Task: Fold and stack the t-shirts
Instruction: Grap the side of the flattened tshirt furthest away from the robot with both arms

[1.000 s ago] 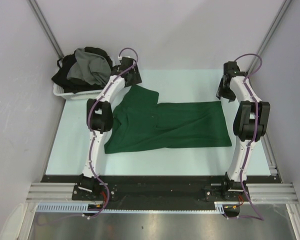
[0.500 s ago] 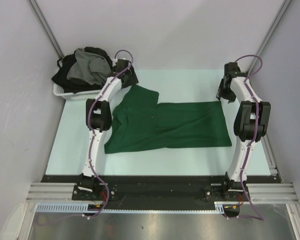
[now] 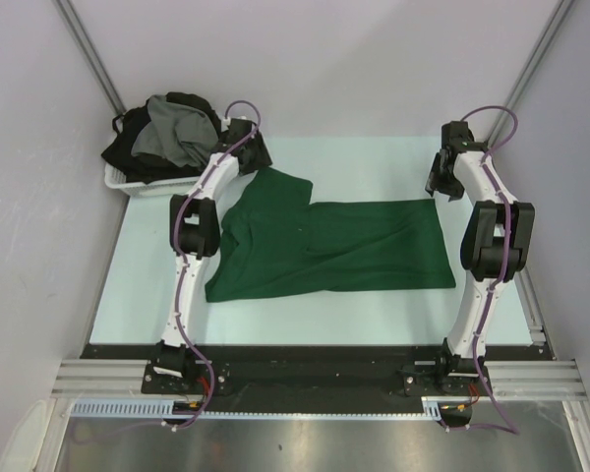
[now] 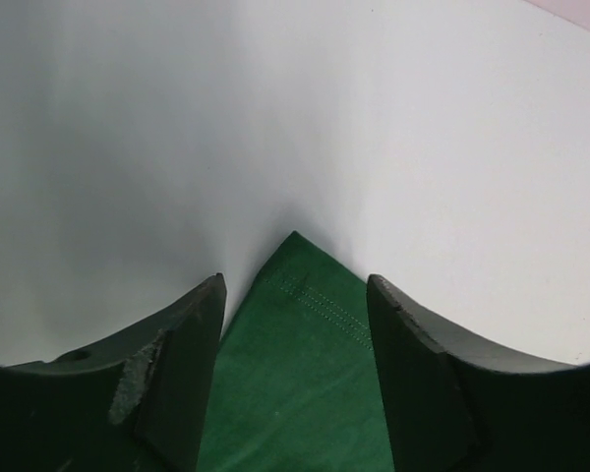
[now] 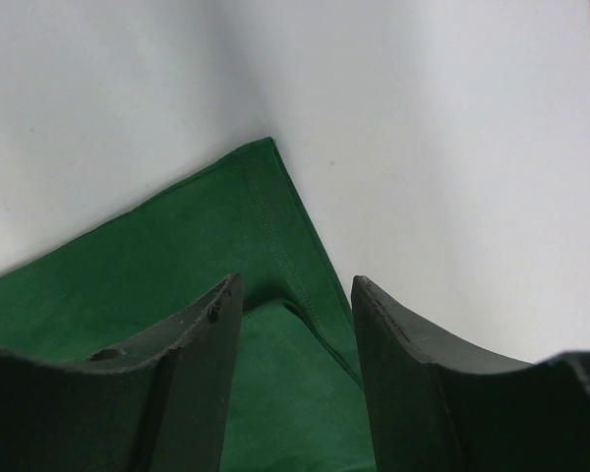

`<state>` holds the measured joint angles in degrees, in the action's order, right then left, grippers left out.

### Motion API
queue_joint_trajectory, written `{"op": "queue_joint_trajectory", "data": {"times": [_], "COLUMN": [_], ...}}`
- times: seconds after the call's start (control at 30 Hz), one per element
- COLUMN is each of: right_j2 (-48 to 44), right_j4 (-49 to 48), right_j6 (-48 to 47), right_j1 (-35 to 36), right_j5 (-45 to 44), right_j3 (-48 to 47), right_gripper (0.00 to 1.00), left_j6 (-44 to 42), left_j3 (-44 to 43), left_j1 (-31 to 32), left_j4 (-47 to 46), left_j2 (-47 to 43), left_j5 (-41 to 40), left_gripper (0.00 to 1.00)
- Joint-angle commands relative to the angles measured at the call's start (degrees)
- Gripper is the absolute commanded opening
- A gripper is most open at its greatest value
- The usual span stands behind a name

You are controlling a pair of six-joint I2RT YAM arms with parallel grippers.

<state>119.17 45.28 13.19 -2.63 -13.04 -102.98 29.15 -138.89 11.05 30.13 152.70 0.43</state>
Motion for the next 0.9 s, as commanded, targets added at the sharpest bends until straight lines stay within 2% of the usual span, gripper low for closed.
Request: {"op": "queue_joint_trajectory", "data": {"times": [0.0,0.27,0.43,0.57,0.63,0.7,0.87], "right_j2": [-3.33,-3.60,-3.95,-4.65,-5.00,-5.35,-5.71], "right_j4": [-1.15,-1.16,-1.42,-1.94,-2.21,-2.47,-2.65], "right_j6": [-0.71,-0.45,-0.45,-0.36,-0.27,-0.27,-0.10], "right_j1": [0.17,0.26,0.26,0.17,0.00,-0.09,-0.18], "right_j5": [-0.32,0.73,1.17,1.43,1.87,1.96,2.40], "right_j3": [0.06,0.15,0.50,1.64,2.43,2.69,2.70], "right_gripper": [0.53,0.52,0.52,0.52,0.51,0.51,0.50], "left_j6": [1.35,1.18,0.30,-0.05,-0.05,0.12,0.03], "left_j3": [-1.65,-0.68,0.55,0.64,0.55,0.55,1.08], "left_j1": [-0.24,0.20,0.90,1.17,1.17,1.26,1.52], "left_j4": [2.47,5.73,6.78,7.49,7.66,8.01,8.80], "left_j2": [1.81,1.11,0.93,1.11,1.11,0.93,0.23], "left_j5": [1.86,2.04,1.51,0.89,0.89,0.89,0.72], "left_gripper": [0.62,0.44,0.41,0.24,0.10,0.00,0.00]}}
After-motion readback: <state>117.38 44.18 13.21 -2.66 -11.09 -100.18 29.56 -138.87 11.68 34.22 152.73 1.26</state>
